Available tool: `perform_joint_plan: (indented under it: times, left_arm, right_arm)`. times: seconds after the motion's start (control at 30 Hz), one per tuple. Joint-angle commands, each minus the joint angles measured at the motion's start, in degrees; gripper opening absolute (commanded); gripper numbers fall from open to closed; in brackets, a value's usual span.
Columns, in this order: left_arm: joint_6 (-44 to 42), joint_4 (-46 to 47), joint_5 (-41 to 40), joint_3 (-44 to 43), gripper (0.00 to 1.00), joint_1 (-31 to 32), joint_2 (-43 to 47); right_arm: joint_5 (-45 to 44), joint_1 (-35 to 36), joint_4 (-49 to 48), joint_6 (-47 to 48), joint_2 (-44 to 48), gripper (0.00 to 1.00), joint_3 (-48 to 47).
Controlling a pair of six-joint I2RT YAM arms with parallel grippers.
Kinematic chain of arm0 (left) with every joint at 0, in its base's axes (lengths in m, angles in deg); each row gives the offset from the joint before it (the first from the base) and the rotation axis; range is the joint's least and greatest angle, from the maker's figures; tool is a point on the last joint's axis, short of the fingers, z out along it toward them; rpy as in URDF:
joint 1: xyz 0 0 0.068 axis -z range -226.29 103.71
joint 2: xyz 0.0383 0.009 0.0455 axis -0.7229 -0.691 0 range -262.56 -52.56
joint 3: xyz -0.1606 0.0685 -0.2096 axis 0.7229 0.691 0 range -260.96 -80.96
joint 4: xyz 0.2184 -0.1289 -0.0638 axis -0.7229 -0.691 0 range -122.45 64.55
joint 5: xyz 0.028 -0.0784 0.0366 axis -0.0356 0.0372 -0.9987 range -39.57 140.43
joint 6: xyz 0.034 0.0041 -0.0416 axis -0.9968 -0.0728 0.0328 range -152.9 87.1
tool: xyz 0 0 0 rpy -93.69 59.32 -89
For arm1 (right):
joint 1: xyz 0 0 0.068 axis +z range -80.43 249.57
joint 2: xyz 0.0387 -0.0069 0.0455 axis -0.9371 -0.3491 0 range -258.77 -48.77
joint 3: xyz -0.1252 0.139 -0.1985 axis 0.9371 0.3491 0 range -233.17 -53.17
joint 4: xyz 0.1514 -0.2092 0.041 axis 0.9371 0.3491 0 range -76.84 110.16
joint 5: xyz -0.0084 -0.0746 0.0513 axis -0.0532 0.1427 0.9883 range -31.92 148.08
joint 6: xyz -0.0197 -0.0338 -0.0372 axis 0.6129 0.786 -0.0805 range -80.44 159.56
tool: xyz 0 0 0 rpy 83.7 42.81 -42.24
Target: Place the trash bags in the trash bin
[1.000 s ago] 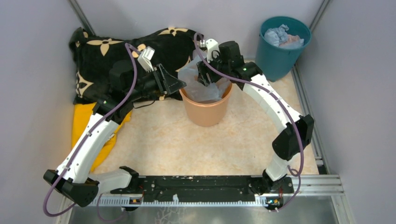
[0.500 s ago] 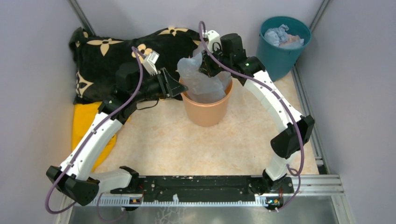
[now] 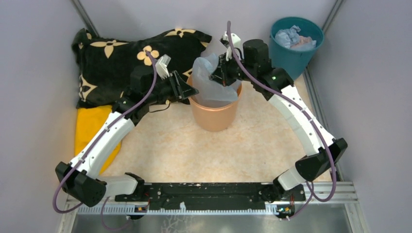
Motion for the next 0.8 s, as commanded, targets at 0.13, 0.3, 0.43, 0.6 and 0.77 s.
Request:
perform_joint_plan:
  times: [0.13,0.3,0.43,0.6,0.77]
  left_arm:
    - [9.02,12.18,1.98,-0.26,0.45,0.04,1.16]
    - [11.03,13.53,1.33,-1.57,0.45,0.09,-0.5]
    - [12.44,15.22,1.72,-0.6,0.44,0.08,-1.24]
    - [13.7,16.85,1.29,1.02,0.44,0.05,-1.06]
    - [12.94,15.7,1.19,1.3,0.44,0.01,-1.4]
  right_arm:
    - [-0.01,3.48,-2.75,1.05,1.43,0.06,2.9]
    - [-1.03,5.91,-2.02,2.23,0.47,0.32,2.8]
    - [-1.01,6.64,-2.56,2.37,1.43,0.37,4.44]
    - [-0.3,7.06,-3.78,2.3,2.9,0.37,6.69]
    - [0.97,7.52,-5.78,1.66,3.55,0.35,8.36]
